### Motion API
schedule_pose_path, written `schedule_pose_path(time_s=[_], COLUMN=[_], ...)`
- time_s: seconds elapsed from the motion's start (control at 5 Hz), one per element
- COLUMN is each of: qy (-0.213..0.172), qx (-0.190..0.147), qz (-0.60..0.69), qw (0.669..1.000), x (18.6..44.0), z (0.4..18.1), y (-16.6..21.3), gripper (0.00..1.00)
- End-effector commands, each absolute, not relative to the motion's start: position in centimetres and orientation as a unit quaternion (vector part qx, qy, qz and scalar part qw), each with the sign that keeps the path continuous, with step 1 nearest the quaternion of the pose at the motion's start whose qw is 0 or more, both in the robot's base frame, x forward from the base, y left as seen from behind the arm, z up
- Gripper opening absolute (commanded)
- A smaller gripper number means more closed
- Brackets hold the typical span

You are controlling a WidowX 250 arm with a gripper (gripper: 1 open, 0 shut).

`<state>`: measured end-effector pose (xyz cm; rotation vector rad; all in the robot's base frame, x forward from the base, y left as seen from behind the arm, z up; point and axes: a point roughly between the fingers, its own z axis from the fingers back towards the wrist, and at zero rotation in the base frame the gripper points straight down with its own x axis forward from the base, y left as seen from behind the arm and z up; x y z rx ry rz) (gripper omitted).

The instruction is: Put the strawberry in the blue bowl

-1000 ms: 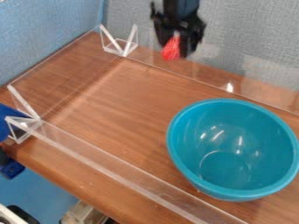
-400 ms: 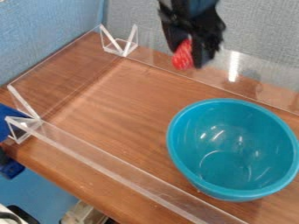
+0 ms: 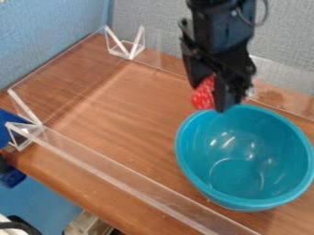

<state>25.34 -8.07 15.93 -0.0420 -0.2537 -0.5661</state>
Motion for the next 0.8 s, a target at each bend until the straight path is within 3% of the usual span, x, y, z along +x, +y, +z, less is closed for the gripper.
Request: schedule_pose_path(time_s=[0.0, 0.4, 0.6], qy=[-0.129, -0.102, -0.102], qx=[-0.021, -0.022, -0.019], qz=[-0.290, -0.286, -0.282], qw=[0.948, 0.952, 0.954], x=[24.4, 25.8, 26.6], z=[16.1, 12.8, 12.3], y=[-8.5, -7.7, -7.3], gripper=[0.00, 0.00, 0.00])
